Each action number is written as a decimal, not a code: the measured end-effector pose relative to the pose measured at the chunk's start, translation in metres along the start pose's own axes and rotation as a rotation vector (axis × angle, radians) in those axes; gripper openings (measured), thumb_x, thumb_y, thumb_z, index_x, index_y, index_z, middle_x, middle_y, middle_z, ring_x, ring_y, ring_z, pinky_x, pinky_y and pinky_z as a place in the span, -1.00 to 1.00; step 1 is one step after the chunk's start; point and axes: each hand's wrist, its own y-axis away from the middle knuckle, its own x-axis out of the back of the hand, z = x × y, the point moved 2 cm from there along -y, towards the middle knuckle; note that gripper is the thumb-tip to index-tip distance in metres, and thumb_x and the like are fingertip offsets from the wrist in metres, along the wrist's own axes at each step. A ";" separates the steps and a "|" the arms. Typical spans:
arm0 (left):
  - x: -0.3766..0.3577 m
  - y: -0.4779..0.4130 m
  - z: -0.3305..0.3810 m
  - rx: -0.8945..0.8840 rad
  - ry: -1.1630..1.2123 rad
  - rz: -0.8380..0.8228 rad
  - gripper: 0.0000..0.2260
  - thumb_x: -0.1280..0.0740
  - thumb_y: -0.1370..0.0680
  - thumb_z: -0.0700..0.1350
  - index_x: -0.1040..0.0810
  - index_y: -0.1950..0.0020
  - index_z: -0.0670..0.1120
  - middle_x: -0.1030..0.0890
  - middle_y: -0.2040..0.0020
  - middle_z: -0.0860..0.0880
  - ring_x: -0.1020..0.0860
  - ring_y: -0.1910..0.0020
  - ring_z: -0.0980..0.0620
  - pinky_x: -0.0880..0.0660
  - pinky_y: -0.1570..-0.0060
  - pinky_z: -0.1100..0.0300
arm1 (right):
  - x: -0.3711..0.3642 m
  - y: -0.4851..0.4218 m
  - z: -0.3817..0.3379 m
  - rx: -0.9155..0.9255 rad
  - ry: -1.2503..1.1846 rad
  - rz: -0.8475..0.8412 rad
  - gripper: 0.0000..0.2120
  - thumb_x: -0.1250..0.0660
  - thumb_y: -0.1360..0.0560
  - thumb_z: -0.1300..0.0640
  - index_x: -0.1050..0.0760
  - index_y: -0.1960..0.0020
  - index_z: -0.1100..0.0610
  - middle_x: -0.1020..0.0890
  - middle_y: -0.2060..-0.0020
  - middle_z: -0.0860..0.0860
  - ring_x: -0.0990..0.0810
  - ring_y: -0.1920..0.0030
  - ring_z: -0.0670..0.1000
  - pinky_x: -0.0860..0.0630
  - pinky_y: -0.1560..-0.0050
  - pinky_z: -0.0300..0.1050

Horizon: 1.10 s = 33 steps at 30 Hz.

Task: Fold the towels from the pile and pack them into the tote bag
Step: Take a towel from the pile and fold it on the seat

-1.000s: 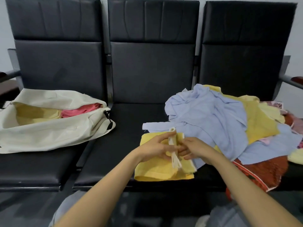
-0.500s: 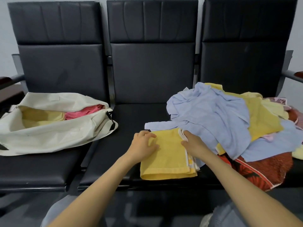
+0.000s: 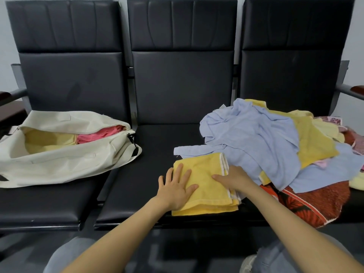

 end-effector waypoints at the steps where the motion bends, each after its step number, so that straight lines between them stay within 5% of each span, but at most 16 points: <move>1: 0.000 0.001 0.000 0.010 0.019 0.008 -0.41 0.11 -0.59 0.31 0.15 -0.57 0.14 0.26 -0.56 0.03 0.18 -0.53 -0.10 0.13 -0.47 -0.15 | 0.001 0.000 -0.001 0.011 -0.023 -0.015 -0.19 -0.30 -0.27 -0.42 -0.41 -0.34 0.08 -0.54 -0.23 0.08 -0.51 -0.21 0.11 -0.47 -0.22 0.05; 4: 0.006 0.002 0.001 0.123 0.110 0.140 -0.26 -0.07 -0.52 0.38 0.09 -0.55 0.05 0.01 -0.53 -0.07 -0.07 -0.46 -0.11 -0.03 -0.41 -0.07 | 0.005 0.012 -0.011 0.039 -0.131 -0.052 -0.43 -0.38 -0.47 -0.12 -0.33 -0.36 0.13 -0.52 -0.25 0.07 -0.49 -0.24 0.10 -0.44 -0.17 -0.06; 6: 0.011 0.004 0.000 0.258 0.225 0.213 -0.16 -0.26 -0.41 0.40 -0.04 -0.49 -0.04 -0.25 -0.39 -0.05 -0.23 -0.36 -0.09 -0.14 -0.33 0.00 | 0.006 0.014 -0.011 0.022 -0.240 -0.072 -0.41 -0.37 -0.51 -0.01 -0.19 -0.38 0.19 -0.47 -0.20 0.07 -0.48 -0.18 0.07 -0.43 -0.07 -0.12; 10: 0.018 0.002 -0.018 0.345 0.690 0.010 -0.31 -0.51 -0.28 0.24 -0.33 -0.23 -0.05 -0.49 -0.20 0.03 -0.41 -0.26 -0.04 -0.24 -0.34 0.03 | 0.009 0.011 -0.006 0.026 -0.458 -0.129 -0.37 -0.33 -0.55 0.14 0.02 -0.42 0.09 -0.42 -0.18 0.07 -0.46 -0.14 0.06 -0.46 -0.20 -0.01; 13: 0.031 0.011 -0.023 0.220 1.181 -0.152 -0.58 -0.56 -0.34 -0.06 -0.54 -0.14 -0.08 -0.64 -0.14 -0.04 -0.59 -0.11 -0.02 -0.49 -0.22 0.02 | 0.013 0.013 -0.009 -0.016 -0.729 -0.170 -0.41 -0.34 -0.54 0.23 -0.05 -0.38 -0.01 -0.46 -0.08 0.04 -0.51 -0.08 0.07 -0.52 -0.04 0.00; 17: 0.052 0.019 -0.021 0.099 1.548 -0.134 -0.65 -0.42 -0.48 -0.17 -0.50 -0.25 -0.07 -0.67 -0.09 -0.07 -0.64 -0.08 -0.09 -0.55 -0.10 -0.03 | 0.019 0.014 -0.013 -0.015 -0.778 -0.098 -0.58 -0.36 -0.52 0.22 -0.28 -0.31 0.11 -0.55 -0.07 0.08 -0.57 -0.02 0.05 -0.51 0.10 -0.09; 23: 0.078 0.029 -0.021 -0.020 1.746 -0.160 -0.52 -0.41 -0.37 -0.13 -0.49 -0.28 -0.15 -0.63 -0.15 -0.18 -0.62 -0.09 -0.19 -0.54 -0.08 -0.10 | 0.011 0.016 -0.031 0.093 -0.872 -0.130 -0.54 -0.36 -0.53 0.07 -0.33 -0.36 0.16 -0.58 -0.17 0.06 -0.59 -0.12 0.04 -0.51 -0.17 -0.02; 27: 0.088 0.032 -0.028 -0.020 1.888 -0.139 -0.43 -0.41 -0.31 -0.14 -0.44 -0.32 -0.18 -0.63 -0.14 -0.21 -0.63 -0.03 -0.22 -0.56 0.04 -0.09 | 0.002 0.024 -0.052 0.096 -1.253 -0.418 -0.52 -0.30 -0.48 -0.19 -0.46 -0.30 0.05 -0.63 -0.17 0.04 -0.60 -0.19 0.07 -0.47 -0.28 0.08; 30: 0.095 0.035 -0.034 -0.016 1.908 -0.114 -0.50 -0.38 -0.35 -0.15 -0.43 -0.28 -0.17 -0.65 -0.02 -0.18 -0.66 0.09 -0.18 -0.59 0.17 -0.04 | -0.002 0.029 -0.061 0.103 -1.361 -0.524 -0.40 -0.44 -0.39 -0.14 -0.44 -0.34 0.09 -0.61 -0.21 0.12 -0.58 -0.22 0.15 -0.44 -0.31 0.15; 33: 0.099 0.033 -0.046 0.090 1.757 -0.034 -0.63 -0.39 -0.45 -0.15 -0.48 -0.23 -0.22 -0.68 0.05 -0.17 -0.67 0.11 -0.14 -0.58 0.17 0.01 | 0.001 0.021 -0.063 0.166 -1.329 -0.332 -0.15 -0.52 -0.35 0.07 -0.16 -0.52 0.07 -0.59 -0.18 0.10 -0.61 -0.15 0.15 -0.54 -0.18 0.10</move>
